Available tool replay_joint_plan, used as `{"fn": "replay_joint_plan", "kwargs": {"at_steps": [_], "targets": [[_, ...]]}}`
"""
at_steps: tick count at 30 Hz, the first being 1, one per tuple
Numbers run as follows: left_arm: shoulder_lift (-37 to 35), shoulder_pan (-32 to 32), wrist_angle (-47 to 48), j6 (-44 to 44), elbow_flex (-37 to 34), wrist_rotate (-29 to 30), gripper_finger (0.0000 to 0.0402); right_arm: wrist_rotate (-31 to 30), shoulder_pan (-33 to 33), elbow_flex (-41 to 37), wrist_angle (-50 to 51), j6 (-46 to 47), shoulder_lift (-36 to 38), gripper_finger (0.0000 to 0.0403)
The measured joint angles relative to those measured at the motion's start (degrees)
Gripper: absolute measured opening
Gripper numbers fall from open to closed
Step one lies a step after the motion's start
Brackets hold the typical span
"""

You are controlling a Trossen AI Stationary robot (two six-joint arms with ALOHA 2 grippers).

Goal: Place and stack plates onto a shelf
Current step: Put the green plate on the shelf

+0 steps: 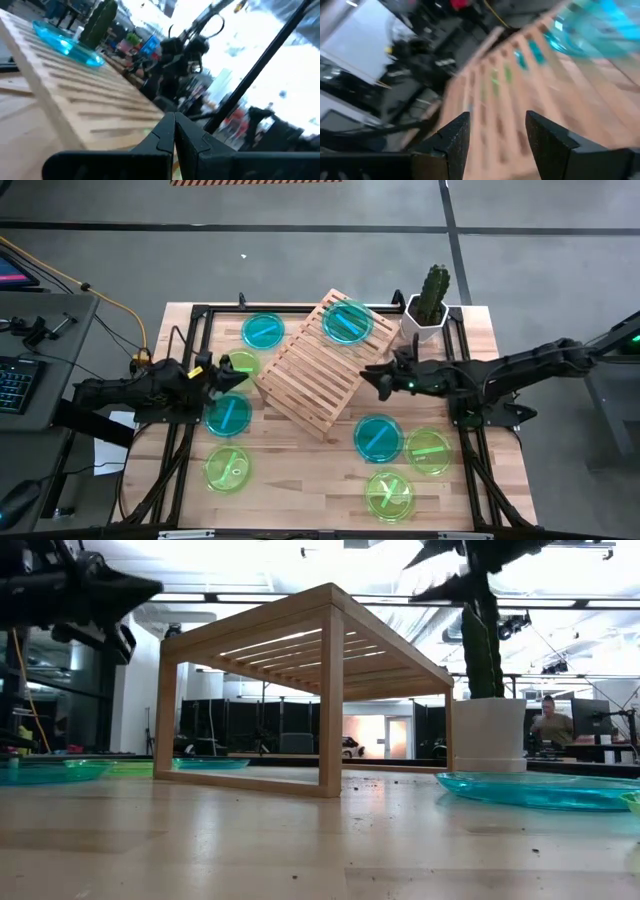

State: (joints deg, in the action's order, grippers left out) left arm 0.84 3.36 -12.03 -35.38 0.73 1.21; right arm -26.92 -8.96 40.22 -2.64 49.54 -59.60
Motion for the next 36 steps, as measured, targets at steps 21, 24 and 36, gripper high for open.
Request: {"fn": "replay_joint_plan", "kwargs": {"at_steps": [21, 24, 36], "targets": [[46.60, 23.50, 66.67, -2.74, 55.88, 12.71, 0.0131, 9.36, 8.34, 5.47, 5.07, -9.50, 0.09, 0.0171], [53.96, 32.39, 71.54, 3.75, 57.58, 7.96, 0.0139, 9.60, 8.10, 5.47, 7.08, -8.43, 0.09, 0.0171], [76.24, 52.92, 72.25, 27.07, 51.40, -8.95, 0.0140, 9.62, 6.94, 5.47, 8.20, -8.57, 0.09, 0.0171]]}}
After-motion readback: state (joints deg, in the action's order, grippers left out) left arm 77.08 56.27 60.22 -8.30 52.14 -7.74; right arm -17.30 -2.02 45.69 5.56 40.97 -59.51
